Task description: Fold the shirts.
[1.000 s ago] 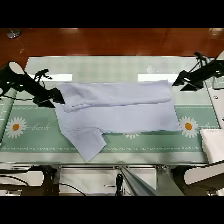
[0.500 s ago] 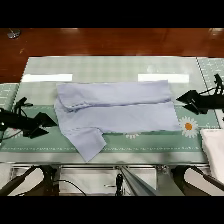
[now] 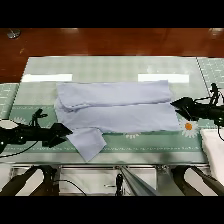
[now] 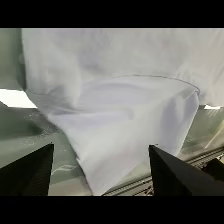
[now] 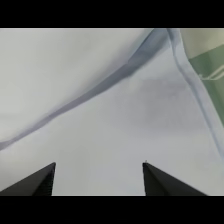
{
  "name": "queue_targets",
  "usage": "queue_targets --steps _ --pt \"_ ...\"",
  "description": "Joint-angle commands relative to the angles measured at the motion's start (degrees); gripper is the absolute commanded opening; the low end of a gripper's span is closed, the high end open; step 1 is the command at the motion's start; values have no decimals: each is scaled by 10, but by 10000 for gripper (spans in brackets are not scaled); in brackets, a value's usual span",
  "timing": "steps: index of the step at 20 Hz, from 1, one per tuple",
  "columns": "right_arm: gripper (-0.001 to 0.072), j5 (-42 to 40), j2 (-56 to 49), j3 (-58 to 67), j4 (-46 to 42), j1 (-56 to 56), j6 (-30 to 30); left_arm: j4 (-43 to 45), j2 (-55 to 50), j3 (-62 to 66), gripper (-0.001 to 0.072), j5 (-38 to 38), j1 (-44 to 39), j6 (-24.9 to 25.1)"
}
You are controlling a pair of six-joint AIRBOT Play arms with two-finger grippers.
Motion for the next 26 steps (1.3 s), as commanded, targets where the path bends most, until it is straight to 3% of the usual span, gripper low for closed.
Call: queue_targets --steps 1,4,5,6,7,10,12,17,21,26 --pt "629 4 3 -4 20 -2 -6 -40 2 -17 702 65 -87 -7" --pt "629 10 3 14 12 -28 2 -43 2 -19 698 142 -181 -24" --pt "629 25 3 29 -2 -53 9 -43 2 -18 657 164 -201 -40" --pt "629 42 3 45 -24 -80 14 -43 2 -17 430 173 -212 -49" --pt "629 59 3 59 -67 -111 24 -43 3 -17 36 169 -214 -45" --pt "629 115 3 51 -264 -149 129 -46 5 -17 24 147 -214 -25" --pt "629 158 3 22 -309 -145 137 -45 5 -17 24 147 -214 -21" --pt "628 151 -37 -13 -294 -57 133 -48 5 -17 24 134 -214 -21" --pt "628 83 -73 -12 -172 -50 96 -48 5 -17 24 129 -214 -21" --pt "628 45 -108 -12 -111 -50 74 -48 5 -17 25 129 -214 -21"
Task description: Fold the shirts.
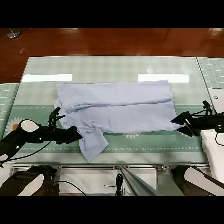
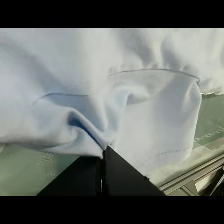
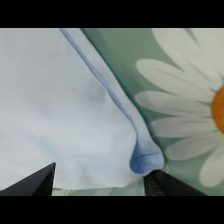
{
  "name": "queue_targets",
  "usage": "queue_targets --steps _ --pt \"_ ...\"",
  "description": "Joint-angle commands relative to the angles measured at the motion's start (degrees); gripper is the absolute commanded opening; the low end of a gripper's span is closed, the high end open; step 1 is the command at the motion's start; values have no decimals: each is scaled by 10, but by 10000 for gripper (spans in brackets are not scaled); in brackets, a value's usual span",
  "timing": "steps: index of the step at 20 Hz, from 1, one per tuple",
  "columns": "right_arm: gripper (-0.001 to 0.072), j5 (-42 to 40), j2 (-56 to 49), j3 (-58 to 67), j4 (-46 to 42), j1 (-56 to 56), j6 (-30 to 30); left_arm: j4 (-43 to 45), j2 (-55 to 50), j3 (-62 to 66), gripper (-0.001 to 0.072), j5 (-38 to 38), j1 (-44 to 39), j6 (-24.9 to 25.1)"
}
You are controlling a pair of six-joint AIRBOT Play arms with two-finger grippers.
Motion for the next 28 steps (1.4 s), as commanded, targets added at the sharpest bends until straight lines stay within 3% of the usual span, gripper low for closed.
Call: queue_targets --steps 1,3,4,5,6,8,11,14,19,28 --pt "628 -31 -26 -1 44 2 -18 0 0 0 25 0 0 0" --pt "619 -31 -35 -1 56 2 -29 0 0 0 25 0 0 0" --pt "519 -30 -36 -1 58 2 -38 0 0 0 25 0 0 0" --pt "178 -26 -36 -1 60 2 -52 0 0 1 25 -1 0 0" --pt "17 -10 -36 1 62 2 -74 0 0 7 25 -4 1 0" --pt "17 30 -36 25 61 2 -99 0 0 39 25 -42 28 20" --pt "17 36 -36 86 64 2 -79 0 0 113 25 -88 108 39" --pt "17 8 -36 144 111 17 -75 0 -14 169 24 -25 157 6" --pt "18 -80 -103 247 112 110 -33 0 -147 278 25 19 115 3" --pt "17 -81 -294 455 113 160 12 1 -365 508 24 -15 104 -11"
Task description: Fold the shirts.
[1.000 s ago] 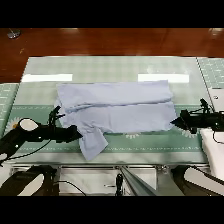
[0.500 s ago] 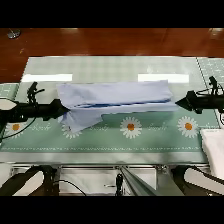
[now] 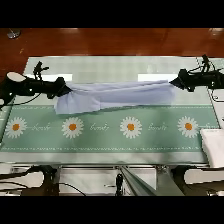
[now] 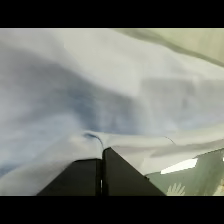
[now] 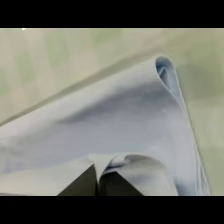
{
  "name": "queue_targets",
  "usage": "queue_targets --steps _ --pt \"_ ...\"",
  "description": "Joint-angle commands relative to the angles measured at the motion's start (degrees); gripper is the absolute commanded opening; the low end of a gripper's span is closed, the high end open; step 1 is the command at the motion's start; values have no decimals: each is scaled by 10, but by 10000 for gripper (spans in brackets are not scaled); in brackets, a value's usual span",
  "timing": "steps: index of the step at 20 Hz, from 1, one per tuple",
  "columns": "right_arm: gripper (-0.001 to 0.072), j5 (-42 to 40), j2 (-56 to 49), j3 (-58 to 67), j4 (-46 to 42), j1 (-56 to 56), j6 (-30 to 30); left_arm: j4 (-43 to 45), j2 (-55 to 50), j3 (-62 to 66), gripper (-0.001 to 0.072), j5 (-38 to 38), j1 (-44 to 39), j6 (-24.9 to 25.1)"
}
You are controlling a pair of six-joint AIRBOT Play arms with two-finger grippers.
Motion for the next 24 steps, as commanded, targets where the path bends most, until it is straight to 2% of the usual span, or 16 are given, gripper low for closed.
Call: queue_targets --steps 1,3,4,5,6,7,10,12,15,19,21,24 --pt "17 -3 -73 75 1 22 24 0 -74 76 24 -29 -1 -3" --pt "18 -3 -103 102 1 27 34 0 -93 90 24 -29 -2 -3" --pt "40 -3 -114 110 1 27 39 0 -98 90 54 -28 -1 -4" --pt "261 -4 -120 111 2 26 45 9 -98 90 331 -29 -1 -3" --pt "544 -3 -119 111 0 22 43 20 -96 92 694 -38 2 -5" --pt "632 3 -115 114 0 12 33 45 -96 107 706 -69 15 -4" --pt "632 53 -101 134 -34 -41 21 144 -87 167 704 -183 77 -53" --pt "632 91 -100 135 -75 -80 46 193 -54 176 704 -211 125 -59" --pt "632 127 -123 135 -89 -93 42 186 38 121 704 -143 160 -58" --pt "632 148 -161 135 -38 -62 4 184 217 -32 704 -5 101 -54" --pt "632 161 -176 135 -35 -35 -4 184 265 -73 704 2 66 -54" --pt "623 156 -181 136 -33 1 -9 173 273 -81 704 -3 17 -54"
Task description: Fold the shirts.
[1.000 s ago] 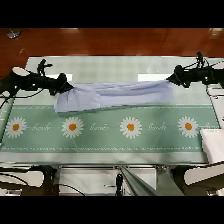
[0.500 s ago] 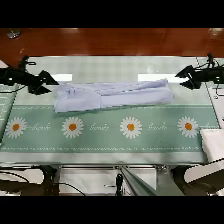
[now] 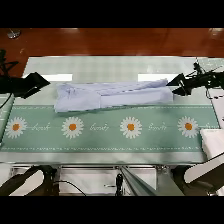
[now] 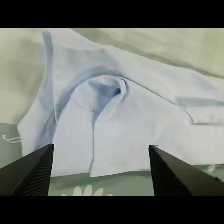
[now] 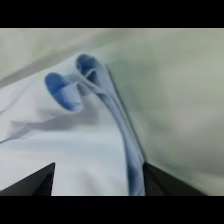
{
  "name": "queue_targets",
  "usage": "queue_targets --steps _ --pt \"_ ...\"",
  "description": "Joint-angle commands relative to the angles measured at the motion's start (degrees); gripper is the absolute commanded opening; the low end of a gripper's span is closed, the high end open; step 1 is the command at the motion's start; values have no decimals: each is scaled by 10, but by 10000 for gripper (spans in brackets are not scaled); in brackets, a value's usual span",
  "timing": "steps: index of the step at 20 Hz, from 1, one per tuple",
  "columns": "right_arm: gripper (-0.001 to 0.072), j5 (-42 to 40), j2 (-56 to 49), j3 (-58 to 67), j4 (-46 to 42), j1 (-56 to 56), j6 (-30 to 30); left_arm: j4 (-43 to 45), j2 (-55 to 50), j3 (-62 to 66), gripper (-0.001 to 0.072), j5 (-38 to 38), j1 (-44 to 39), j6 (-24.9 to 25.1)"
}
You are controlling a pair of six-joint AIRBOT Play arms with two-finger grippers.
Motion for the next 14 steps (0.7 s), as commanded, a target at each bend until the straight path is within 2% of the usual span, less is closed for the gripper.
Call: queue_targets --steps 1,2,3,4,5,7,9,12,14 --pt "535 0 -10 0 5 37 -14 -24 28 -29 704 29 -55 0" --pt "344 -4 -10 0 5 42 -14 -46 19 -29 704 41 -71 0" --pt "79 -3 -10 0 9 42 -16 -68 8 -29 701 53 -88 0" --pt "17 10 -6 2 13 42 -17 -91 -7 -28 694 61 -106 15" --pt "17 25 5 2 6 38 -28 -111 -22 -25 598 60 -122 34" --pt "17 46 44 2 -27 32 -51 -155 -50 -24 52 62 -155 44" --pt "17 42 108 -16 -69 32 -58 -203 -75 -24 26 78 -202 107" --pt "17 24 229 -86 -73 32 -70 -210 -123 -7 24 124 -288 111" --pt "17 13 322 -144 -73 32 -69 -209 -176 33 23 130 -338 111"
